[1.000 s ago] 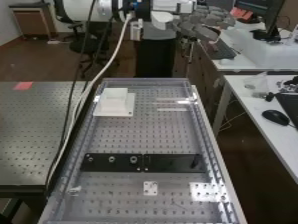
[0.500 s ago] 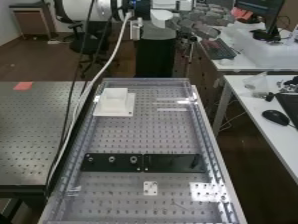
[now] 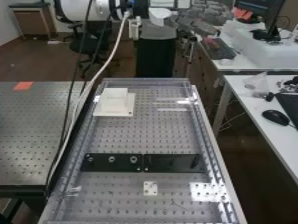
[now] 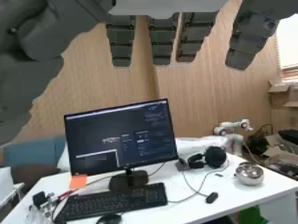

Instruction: Grab the chopstick and place it in the clear container

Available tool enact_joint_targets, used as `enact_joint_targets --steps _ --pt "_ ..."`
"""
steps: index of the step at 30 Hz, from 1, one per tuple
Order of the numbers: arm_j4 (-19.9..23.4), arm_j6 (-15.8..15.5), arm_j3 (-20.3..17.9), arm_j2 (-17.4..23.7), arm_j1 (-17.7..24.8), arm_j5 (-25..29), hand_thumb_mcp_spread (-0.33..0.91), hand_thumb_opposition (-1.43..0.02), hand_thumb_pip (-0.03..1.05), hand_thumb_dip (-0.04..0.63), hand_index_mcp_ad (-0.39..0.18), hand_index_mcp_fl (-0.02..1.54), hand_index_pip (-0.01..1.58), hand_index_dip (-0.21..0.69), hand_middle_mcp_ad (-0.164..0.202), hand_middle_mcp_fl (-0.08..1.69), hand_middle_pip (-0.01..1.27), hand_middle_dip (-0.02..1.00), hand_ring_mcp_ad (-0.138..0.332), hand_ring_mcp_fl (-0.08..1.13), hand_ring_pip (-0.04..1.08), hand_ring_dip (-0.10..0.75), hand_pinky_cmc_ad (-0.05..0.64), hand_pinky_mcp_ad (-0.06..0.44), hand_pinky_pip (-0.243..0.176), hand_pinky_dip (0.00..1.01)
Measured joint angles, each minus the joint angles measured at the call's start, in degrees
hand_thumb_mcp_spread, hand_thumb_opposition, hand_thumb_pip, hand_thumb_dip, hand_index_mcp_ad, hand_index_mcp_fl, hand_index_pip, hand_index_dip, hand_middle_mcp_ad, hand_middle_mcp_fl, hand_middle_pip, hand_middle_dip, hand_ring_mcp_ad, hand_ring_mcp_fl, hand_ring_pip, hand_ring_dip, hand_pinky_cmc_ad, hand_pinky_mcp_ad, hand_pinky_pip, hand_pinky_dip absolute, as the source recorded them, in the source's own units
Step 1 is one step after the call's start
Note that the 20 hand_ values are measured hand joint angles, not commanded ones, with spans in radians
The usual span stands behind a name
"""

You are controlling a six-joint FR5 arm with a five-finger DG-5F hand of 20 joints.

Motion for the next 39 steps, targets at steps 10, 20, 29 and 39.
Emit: enact_joint_targets --steps 10,20,29,39 --pt "0.78 -0.38 -0.96 0.74 0.16 0.3 0.14 -0.63 0.43 0.0 -0.141 0.11 0.07 0.215 0.075 -0.01 0.14 0.22 0.072 0.0 0.09 0.103 0.356 0.328 -0.124 0.18" --pt "0.4 -0.39 -1.4 1.08 0.22 0.5 0.14 -0.63 0.43 0.0 -0.145 0.11 0.06 0.202 0.075 0.04 0.14 0.21 0.072 0.0 0.09 0.101 0.356 0.328 -0.12 0.18" --pt "-5.84 1.89 -0.05 0.88 -0.04 -1.27 0.1 -0.63 0.43 -0.009 -0.141 0.06 0.07 0.173 0.072 0.01 0.14 0.19 0.072 0.0 0.09 0.096 0.356 0.328 -0.124 0.18" --pt "-3.86 1.15 -1.51 2.37 -0.17 -1.8 0.08 -0.63 0.45 -0.007 -0.11 0.01 0.06 0.14 0.075 0.01 0.14 0.18 0.087 0.0 0.08 0.063 0.347 0.293 -0.124 0.18"
